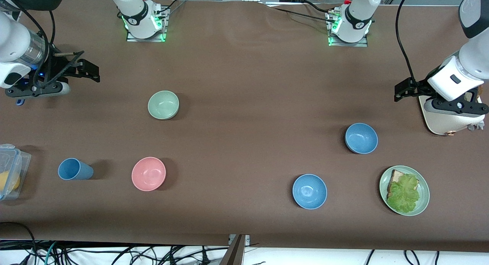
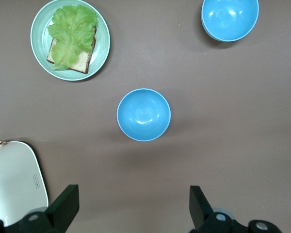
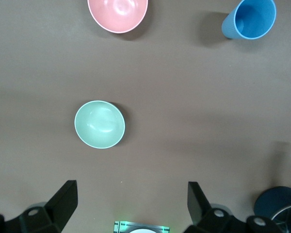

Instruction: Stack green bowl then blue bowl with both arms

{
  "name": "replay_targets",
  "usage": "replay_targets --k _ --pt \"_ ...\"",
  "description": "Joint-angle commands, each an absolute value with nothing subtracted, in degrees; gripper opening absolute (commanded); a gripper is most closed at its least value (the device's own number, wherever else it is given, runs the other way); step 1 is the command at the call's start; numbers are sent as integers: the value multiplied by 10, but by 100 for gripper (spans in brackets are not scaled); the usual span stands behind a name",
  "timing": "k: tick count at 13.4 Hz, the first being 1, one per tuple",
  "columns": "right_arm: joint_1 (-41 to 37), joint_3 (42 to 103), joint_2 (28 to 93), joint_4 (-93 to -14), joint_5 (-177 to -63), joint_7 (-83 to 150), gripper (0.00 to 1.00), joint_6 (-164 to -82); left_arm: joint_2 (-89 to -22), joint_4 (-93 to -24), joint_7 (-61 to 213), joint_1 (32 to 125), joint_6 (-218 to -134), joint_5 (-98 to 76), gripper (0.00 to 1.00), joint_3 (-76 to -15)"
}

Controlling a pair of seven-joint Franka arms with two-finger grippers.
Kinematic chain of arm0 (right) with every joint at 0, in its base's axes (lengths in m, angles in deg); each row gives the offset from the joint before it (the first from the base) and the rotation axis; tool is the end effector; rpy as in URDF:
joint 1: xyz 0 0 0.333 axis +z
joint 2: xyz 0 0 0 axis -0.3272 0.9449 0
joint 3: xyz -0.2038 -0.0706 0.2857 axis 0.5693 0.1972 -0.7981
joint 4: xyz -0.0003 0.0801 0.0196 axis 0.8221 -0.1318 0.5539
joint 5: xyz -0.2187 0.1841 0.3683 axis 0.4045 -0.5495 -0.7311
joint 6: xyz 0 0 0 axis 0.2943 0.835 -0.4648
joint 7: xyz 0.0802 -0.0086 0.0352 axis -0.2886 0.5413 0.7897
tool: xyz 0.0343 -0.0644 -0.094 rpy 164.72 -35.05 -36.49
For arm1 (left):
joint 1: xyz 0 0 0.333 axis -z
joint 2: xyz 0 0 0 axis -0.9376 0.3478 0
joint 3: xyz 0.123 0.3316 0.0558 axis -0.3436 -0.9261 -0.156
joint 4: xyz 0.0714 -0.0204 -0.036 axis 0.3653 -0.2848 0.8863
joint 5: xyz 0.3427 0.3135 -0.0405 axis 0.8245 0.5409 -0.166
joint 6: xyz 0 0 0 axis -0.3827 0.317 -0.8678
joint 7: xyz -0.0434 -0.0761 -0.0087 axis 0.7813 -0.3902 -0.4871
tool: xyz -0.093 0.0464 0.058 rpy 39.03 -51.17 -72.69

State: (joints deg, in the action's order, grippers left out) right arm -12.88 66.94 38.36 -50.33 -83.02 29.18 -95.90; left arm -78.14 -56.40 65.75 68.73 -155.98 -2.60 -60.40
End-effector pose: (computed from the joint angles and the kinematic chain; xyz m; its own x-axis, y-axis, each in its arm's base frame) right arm 0.6222 0.0671 0.5862 0.9828 0.1142 -0.1450 0.1146 -0.9934 -0.0054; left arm 0.6477 -0.0277 0.5648 0.9926 -0.1095 -0.0527 -0.1090 -0.9940 0.0109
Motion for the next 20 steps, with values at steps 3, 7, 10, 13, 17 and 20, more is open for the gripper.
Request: replay_targets --k 3,7,10,13,17,20 --pt "-132 663 367 -522 -825 281 100 -959 -767 -547 647 685 -1557 -35 100 -603" --pt "-132 663 363 -531 -826 281 100 -960 -767 -547 647 686 -1557 -35 100 -602" --pt "-131 663 357 -542 -827 281 100 -966 -767 -547 647 685 -1557 -36 100 -602" --pt "-131 663 351 -555 -827 281 100 -974 -767 -547 647 686 -1557 -35 100 -602" --pt "-132 662 347 -568 -829 281 100 -983 -767 -547 647 686 -1557 -36 100 -602" --pt "-131 662 321 -654 -831 281 100 -1059 -767 -547 647 686 -1557 -35 100 -602"
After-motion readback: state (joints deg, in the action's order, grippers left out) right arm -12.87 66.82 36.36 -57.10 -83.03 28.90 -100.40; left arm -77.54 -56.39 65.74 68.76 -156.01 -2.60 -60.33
